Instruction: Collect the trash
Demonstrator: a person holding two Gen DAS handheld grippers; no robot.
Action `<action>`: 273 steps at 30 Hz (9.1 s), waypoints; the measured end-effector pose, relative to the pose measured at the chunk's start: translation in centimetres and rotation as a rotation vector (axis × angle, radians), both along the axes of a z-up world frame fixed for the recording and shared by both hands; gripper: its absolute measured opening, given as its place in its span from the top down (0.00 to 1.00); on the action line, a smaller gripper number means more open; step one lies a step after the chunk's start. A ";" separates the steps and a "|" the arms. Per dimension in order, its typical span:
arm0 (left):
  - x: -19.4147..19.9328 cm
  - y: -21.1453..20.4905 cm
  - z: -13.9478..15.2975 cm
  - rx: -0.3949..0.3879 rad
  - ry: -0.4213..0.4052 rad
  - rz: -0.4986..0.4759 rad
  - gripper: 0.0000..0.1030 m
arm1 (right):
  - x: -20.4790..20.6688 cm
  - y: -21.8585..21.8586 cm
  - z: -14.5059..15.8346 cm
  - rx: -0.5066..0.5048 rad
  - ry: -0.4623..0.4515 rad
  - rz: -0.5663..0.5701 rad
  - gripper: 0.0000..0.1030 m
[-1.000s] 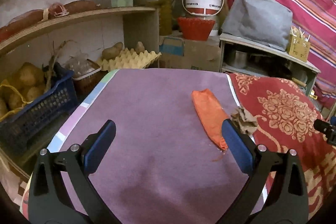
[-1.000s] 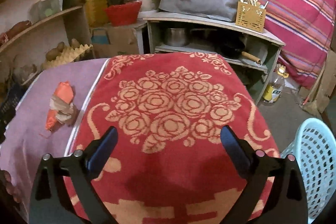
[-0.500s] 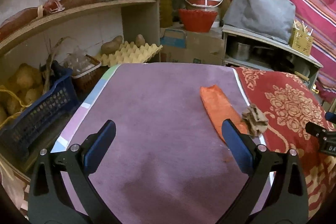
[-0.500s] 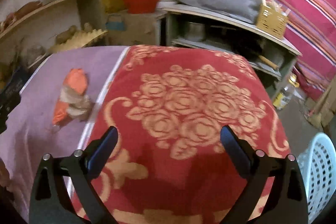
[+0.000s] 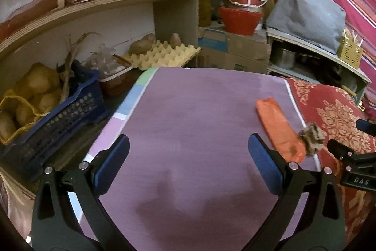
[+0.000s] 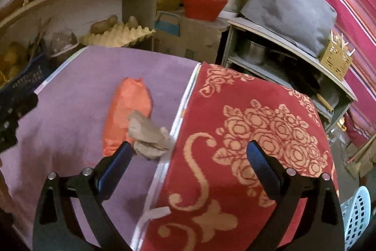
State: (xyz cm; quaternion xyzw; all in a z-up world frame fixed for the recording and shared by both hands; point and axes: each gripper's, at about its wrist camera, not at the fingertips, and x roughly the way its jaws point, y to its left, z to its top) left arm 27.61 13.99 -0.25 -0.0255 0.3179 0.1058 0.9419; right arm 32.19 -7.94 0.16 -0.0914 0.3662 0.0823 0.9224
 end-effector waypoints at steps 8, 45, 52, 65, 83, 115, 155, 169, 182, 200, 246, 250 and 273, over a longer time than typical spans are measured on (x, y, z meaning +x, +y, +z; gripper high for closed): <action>0.2 2.1 -0.7 -0.016 0.031 0.011 0.05 | 1.4 2.5 -1.3 -0.023 0.023 0.000 0.08; 1.6 -4.4 0.0 -0.058 0.022 -0.093 0.05 | -2.3 -14.1 0.6 0.028 -0.029 -0.195 0.64; 2.7 -5.9 -0.6 -0.068 0.049 -0.112 0.05 | -2.1 -15.3 0.0 0.055 -0.025 -0.224 0.64; 5.4 -10.7 -2.8 -0.161 0.132 -0.210 0.05 | -2.4 -17.5 0.0 0.132 -0.008 -0.234 0.64; 7.9 -12.9 -6.1 -0.130 0.255 -0.103 0.32 | -3.2 -18.5 -0.7 0.105 0.011 -0.219 0.64; 6.4 -11.8 -4.1 -0.130 0.191 -0.156 0.84 | -2.6 -16.5 -1.1 0.086 0.016 -0.196 0.64; -2.6 -11.8 2.1 -0.106 0.068 -0.228 0.86 | -7.1 -17.2 2.2 0.101 -0.084 -0.182 0.64; -5.9 -17.0 4.6 -0.070 0.021 -0.325 0.86 | -11.8 -23.2 4.6 0.086 -0.145 -0.247 0.64; -7.6 -25.6 4.7 -0.046 0.015 -0.471 0.87 | -17.5 -34.1 4.9 0.085 -0.161 -0.417 0.64; -7.8 -37.3 3.8 -0.082 0.013 -0.650 0.87 | -20.8 -43.6 3.7 0.122 -0.144 -0.569 0.64; -9.9 -48.7 2.2 -0.118 -0.022 -0.820 0.16 | -20.2 -48.1 0.0 0.190 -0.052 -0.612 0.64; -10.7 -46.4 3.9 -0.116 -0.087 -0.769 0.09 | -19.6 -47.7 0.1 0.204 -0.055 -0.605 0.64; -18.0 -27.3 9.3 -0.011 -0.298 -0.466 0.05 | -21.9 -38.7 3.3 0.186 -0.183 -0.547 0.06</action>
